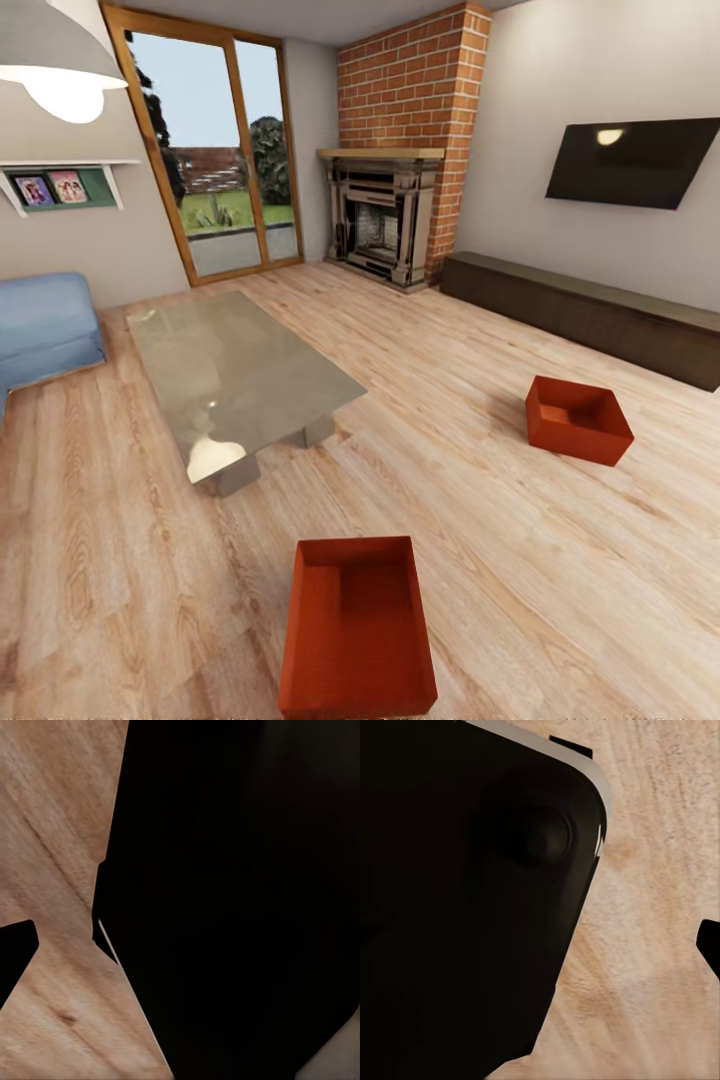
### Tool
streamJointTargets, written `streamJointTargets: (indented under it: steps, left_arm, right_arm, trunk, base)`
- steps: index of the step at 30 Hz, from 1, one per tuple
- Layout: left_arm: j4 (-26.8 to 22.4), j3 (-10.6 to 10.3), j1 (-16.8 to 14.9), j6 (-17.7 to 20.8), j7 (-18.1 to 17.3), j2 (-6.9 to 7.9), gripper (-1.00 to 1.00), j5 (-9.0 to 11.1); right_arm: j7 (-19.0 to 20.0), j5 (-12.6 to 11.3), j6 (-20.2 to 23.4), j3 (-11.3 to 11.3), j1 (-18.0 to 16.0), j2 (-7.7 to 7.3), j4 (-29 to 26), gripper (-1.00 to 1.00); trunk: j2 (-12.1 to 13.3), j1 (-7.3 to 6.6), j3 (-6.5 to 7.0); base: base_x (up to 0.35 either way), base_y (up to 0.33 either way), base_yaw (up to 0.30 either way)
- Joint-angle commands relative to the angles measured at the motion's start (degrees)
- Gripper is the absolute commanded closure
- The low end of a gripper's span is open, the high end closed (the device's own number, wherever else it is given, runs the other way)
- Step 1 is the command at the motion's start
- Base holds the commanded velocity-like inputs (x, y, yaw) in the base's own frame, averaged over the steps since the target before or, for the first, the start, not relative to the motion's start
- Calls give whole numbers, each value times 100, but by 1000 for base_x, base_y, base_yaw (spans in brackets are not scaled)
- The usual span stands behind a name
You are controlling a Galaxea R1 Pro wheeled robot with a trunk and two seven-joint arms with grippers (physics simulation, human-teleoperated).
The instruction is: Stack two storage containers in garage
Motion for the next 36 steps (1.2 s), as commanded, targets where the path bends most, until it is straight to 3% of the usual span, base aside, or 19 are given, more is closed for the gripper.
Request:
streamJointTargets:
  steps: [1,36]
  left_arm:
    - [-1,1,-1,-13,4,-1,-100,22]
    - [-1,-1,-1,-12,4,-3,-100,22]
  right_arm:
    - [2,57,-23,-9,-5,-2,10,-100]
    - [-3,53,-32,-11,-5,4,11,-100]
  trunk:
    - [-2,0,-14]
    - [-2,0,-334]
  base:
    - [0,0,0]
    - [0,0,0]
